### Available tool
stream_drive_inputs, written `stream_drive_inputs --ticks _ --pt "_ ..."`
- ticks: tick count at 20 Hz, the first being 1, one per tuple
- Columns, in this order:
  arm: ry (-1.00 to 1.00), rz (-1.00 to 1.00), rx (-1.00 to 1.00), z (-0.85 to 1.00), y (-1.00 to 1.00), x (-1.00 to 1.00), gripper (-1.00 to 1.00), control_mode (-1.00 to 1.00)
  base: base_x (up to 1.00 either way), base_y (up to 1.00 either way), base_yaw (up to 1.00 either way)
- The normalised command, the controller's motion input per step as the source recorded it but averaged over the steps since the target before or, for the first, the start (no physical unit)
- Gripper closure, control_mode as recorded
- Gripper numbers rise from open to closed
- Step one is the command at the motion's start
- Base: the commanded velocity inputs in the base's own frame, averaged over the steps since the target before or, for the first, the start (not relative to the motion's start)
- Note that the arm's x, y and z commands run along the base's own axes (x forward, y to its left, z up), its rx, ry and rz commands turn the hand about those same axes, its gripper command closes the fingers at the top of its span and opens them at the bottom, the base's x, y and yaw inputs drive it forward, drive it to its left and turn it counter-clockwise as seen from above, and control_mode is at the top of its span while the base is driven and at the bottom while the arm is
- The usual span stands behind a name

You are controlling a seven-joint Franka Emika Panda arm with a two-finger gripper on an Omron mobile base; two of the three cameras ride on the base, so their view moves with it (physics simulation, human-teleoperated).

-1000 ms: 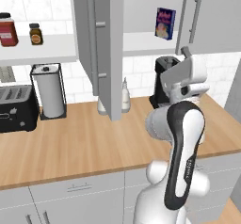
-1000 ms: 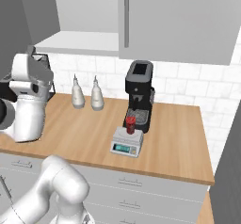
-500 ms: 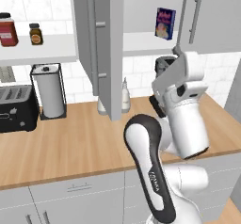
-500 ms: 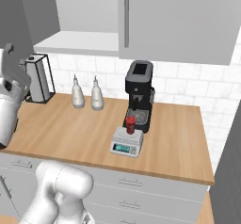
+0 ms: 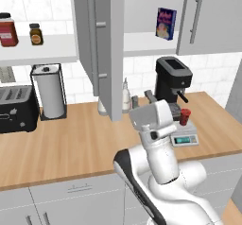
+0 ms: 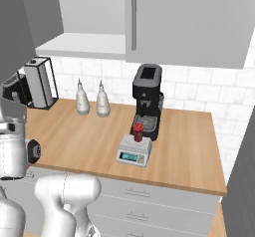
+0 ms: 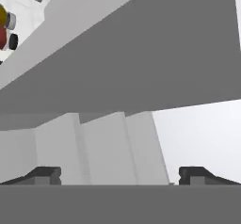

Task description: Pick the yogurt and place it on the digital scale for weighing, and close the cabinet.

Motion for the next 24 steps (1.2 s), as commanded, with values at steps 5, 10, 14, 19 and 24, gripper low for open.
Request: stream_drive_inputs --ticks 5,10,14,19,24 --pt "-0.01 0.00 0.00 -0.09 0.42 -1.00 -1.00 -1.00 0.00 0.00 0.00" --pt "0.00 -0.01 -0.01 -0.39 0.76 -0.54 -1.00 -1.00 0.00 0.00 0.00" --pt "0.00 -0.01 -0.04 -0.59 0.72 -0.20 -1.00 -1.00 0.00 0.00 0.00" --pt "-0.02 -0.03 -0.02 -0.09 0.76 -0.40 -1.00 -1.00 0.00 0.00 0.00" --pt "0.00 -0.12 0.02 0.19 0.54 -0.38 -1.00 -1.00 0.00 0.00 0.00"
